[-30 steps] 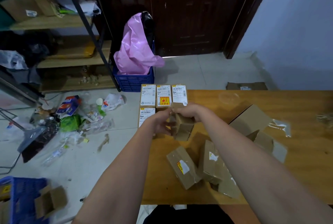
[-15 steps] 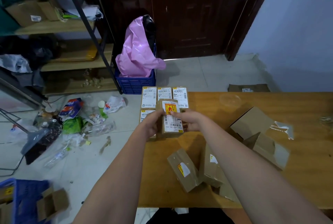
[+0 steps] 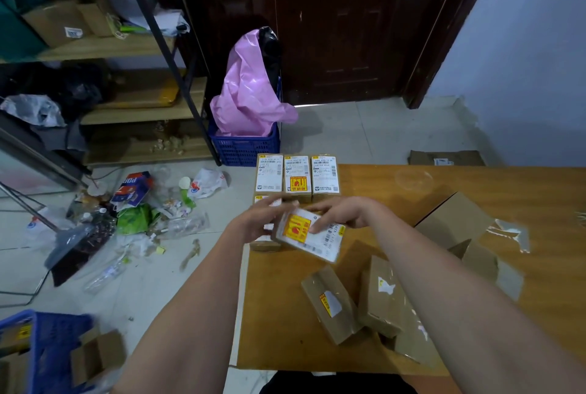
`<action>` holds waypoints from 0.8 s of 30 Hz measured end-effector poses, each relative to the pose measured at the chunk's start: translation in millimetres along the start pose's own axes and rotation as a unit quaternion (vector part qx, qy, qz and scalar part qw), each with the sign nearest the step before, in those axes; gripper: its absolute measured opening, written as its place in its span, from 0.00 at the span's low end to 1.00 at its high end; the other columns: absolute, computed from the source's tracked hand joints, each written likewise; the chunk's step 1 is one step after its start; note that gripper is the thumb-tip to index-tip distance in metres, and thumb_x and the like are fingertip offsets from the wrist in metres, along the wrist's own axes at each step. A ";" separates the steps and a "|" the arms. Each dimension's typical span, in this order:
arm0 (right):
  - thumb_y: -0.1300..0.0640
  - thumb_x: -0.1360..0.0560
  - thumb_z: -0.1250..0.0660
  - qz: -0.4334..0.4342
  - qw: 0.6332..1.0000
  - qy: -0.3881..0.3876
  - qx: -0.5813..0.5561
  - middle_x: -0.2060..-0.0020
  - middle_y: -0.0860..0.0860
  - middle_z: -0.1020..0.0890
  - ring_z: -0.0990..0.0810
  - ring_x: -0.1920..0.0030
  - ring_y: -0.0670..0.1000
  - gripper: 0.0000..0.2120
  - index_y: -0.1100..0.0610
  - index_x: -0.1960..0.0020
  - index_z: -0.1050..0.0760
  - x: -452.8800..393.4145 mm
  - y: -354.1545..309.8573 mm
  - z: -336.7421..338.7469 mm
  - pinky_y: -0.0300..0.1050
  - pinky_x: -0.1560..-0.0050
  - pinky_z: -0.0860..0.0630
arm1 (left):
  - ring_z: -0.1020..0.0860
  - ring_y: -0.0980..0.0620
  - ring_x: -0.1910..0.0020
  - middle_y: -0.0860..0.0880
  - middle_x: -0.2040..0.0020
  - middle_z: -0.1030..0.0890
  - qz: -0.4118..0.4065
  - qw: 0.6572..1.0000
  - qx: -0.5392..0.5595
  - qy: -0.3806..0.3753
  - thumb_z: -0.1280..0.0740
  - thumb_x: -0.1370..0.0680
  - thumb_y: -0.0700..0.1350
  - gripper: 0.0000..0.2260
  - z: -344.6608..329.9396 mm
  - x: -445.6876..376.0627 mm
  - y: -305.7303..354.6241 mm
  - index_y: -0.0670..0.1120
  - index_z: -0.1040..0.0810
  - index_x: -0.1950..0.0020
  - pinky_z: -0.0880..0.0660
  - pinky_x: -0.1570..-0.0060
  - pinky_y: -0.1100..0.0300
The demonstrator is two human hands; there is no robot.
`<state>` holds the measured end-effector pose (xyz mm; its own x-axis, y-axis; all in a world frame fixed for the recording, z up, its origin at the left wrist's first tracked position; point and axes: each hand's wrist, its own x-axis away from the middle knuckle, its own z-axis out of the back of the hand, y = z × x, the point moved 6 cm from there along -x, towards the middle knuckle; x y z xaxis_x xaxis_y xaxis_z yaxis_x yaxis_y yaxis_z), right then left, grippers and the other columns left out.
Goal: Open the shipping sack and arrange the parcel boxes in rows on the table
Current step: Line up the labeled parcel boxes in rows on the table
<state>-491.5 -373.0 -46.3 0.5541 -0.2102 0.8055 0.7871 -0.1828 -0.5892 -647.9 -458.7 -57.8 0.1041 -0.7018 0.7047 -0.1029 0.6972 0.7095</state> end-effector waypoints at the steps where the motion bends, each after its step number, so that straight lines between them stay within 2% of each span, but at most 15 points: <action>1: 0.59 0.29 0.24 -0.006 0.999 -0.016 0.038 0.41 0.52 0.18 0.18 0.43 0.52 0.34 0.46 0.27 0.32 1.5 -4.0 1.4 0.52 0.38 0.23 | 0.21 0.48 0.41 0.47 0.41 0.19 0.024 0.997 -0.056 -0.056 0.25 0.28 0.53 0.25 -4.3 2.3 -2.5 0.59 0.27 0.32 0.22 0.45 0.51; 2: 0.58 0.30 0.23 -0.010 0.998 -0.020 0.058 0.40 0.51 0.19 0.19 0.43 0.51 0.34 0.45 0.27 0.31 3.0 -9.3 2.8 0.52 0.36 0.24 | 0.21 0.49 0.41 0.49 0.40 0.18 0.044 0.990 -0.093 -0.094 0.24 0.28 0.53 0.26 -7.3 3.1 -5.3 0.59 0.27 0.32 0.23 0.45 0.52; 3: 0.56 0.31 0.23 -0.013 0.998 -0.002 0.063 0.40 0.51 0.19 0.19 0.43 0.51 0.35 0.45 0.27 0.31 2.3 -13.9 6.1 0.52 0.36 0.25 | 0.21 0.50 0.41 0.50 0.40 0.18 0.053 0.988 -0.108 -0.098 0.24 0.28 0.52 0.25 -6.7 2.1 -6.9 0.57 0.26 0.33 0.23 0.46 0.53; 6: 0.52 0.35 0.20 -0.021 0.989 0.145 -0.029 0.40 0.53 0.20 0.20 0.41 0.56 0.43 0.48 0.26 0.36 -6.5 -16.1 27.2 0.60 0.37 0.25 | 0.18 0.48 0.45 0.48 0.45 0.16 0.029 0.998 -0.046 -0.018 0.23 0.29 0.50 0.23 8.3 -10.6 -5.8 0.49 0.24 0.36 0.20 0.47 0.50; 8: 0.50 0.38 0.18 -0.047 0.971 0.180 -0.151 0.35 0.57 0.24 0.25 0.36 0.62 0.46 0.52 0.27 0.38 -15.3 -5.9 27.9 0.66 0.39 0.26 | 0.17 0.47 0.48 0.46 0.47 0.15 0.021 0.999 0.029 0.019 0.23 0.29 0.49 0.23 16.2 -15.6 -8.1 0.46 0.24 0.37 0.19 0.47 0.47; 9: 0.50 0.38 0.18 -0.055 0.961 0.158 -0.219 0.33 0.59 0.26 0.27 0.34 0.64 0.43 0.55 0.29 0.36 -22.5 -1.0 21.5 0.67 0.39 0.26 | 0.17 0.46 0.48 0.45 0.48 0.15 0.017 0.998 0.059 0.026 0.23 0.29 0.48 0.23 17.8 -18.7 -9.5 0.45 0.24 0.37 0.19 0.47 0.46; 10: 0.52 0.34 0.21 -0.051 0.947 0.128 -0.289 0.34 0.60 0.25 0.28 0.33 0.64 0.36 0.57 0.31 0.33 -27.0 -0.2 11.7 0.67 0.38 0.27 | 0.17 0.46 0.49 0.45 0.49 0.15 0.012 0.996 0.084 0.030 0.24 0.28 0.49 0.23 17.4 -21.0 -10.0 0.44 0.24 0.37 0.19 0.47 0.46; 12: 0.56 0.26 0.27 -0.018 0.923 0.098 -0.373 0.40 0.60 0.20 0.24 0.36 0.61 0.19 0.58 0.38 0.27 -32.7 -3.2 -2.1 0.64 0.36 0.28 | 0.17 0.47 0.48 0.44 0.48 0.15 0.003 0.994 0.102 0.029 0.25 0.27 0.49 0.22 14.0 -24.9 -9.3 0.43 0.25 0.37 0.19 0.48 0.47; 13: 0.58 0.25 0.29 -0.004 0.916 0.107 -0.387 0.44 0.59 0.18 0.21 0.40 0.60 0.14 0.58 0.40 0.26 -36.0 -3.7 -3.6 0.62 0.36 0.26 | 0.17 0.47 0.48 0.45 0.48 0.15 0.005 0.996 0.089 0.027 0.25 0.27 0.49 0.21 13.2 -26.2 -9.2 0.43 0.25 0.38 0.19 0.48 0.48; 14: 0.58 0.25 0.29 0.000 0.915 0.125 -0.383 0.46 0.58 0.17 0.19 0.43 0.58 0.13 0.58 0.41 0.25 -37.4 -2.9 -3.8 0.60 0.38 0.25 | 0.17 0.48 0.48 0.45 0.47 0.15 0.009 0.998 0.063 0.025 0.25 0.27 0.50 0.20 13.5 -26.9 -9.0 0.44 0.24 0.39 0.19 0.48 0.50; 16: 0.56 0.26 0.27 -0.003 0.918 0.168 -0.359 0.49 0.56 0.15 0.17 0.47 0.57 0.17 0.58 0.40 0.24 -39.7 2.2 0.0 0.59 0.40 0.23 | 0.18 0.48 0.49 0.46 0.47 0.16 0.004 0.999 -0.015 0.043 0.26 0.26 0.53 0.20 22.6 -31.6 -10.1 0.43 0.22 0.40 0.20 0.49 0.54; 18: 0.57 0.27 0.26 -0.026 0.930 0.196 -0.311 0.49 0.56 0.15 0.16 0.48 0.56 0.20 0.60 0.38 0.26 -45.6 11.4 6.1 0.59 0.42 0.22 | 0.19 0.47 0.49 0.45 0.48 0.16 -0.018 0.986 -0.070 0.150 0.28 0.24 0.52 0.17 45.2 -38.5 -11.7 0.42 0.19 0.42 0.21 0.50 0.53; 20: 0.58 0.28 0.25 -0.058 0.942 0.211 -0.253 0.48 0.56 0.15 0.16 0.48 0.57 0.21 0.60 0.38 0.26 -54.3 22.2 9.0 0.58 0.44 0.21 | 0.19 0.44 0.48 0.44 0.48 0.17 -0.033 0.956 -0.094 0.275 0.28 0.24 0.47 0.13 70.3 -39.6 -14.5 0.43 0.20 0.42 0.21 0.46 0.51; 22: 0.59 0.29 0.24 -0.085 0.950 0.213 -0.213 0.46 0.57 0.16 0.17 0.46 0.58 0.23 0.61 0.38 0.28 -66.7 31.6 10.2 0.59 0.45 0.20 | 0.20 0.43 0.45 0.41 0.44 0.18 -0.013 0.943 -0.113 0.313 0.27 0.25 0.45 0.18 81.3 -41.9 -20.9 0.45 0.25 0.36 0.23 0.44 0.51; 24: 0.57 0.30 0.23 -0.101 0.954 0.210 -0.190 0.43 0.58 0.18 0.18 0.44 0.59 0.28 0.62 0.35 0.30 -78.6 36.0 8.9 0.60 0.44 0.21 | 0.22 0.42 0.40 0.39 0.38 0.22 0.019 0.942 -0.139 0.305 0.26 0.25 0.46 0.26 85.4 -48.7 -30.0 0.44 0.30 0.30 0.25 0.41 0.50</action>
<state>-504.3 -354.5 -130.2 0.1816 -0.4856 0.8551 0.6664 -0.5787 -0.4702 -734.4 -457.9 -113.3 0.6629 -0.5203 0.5383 0.1356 0.7906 0.5972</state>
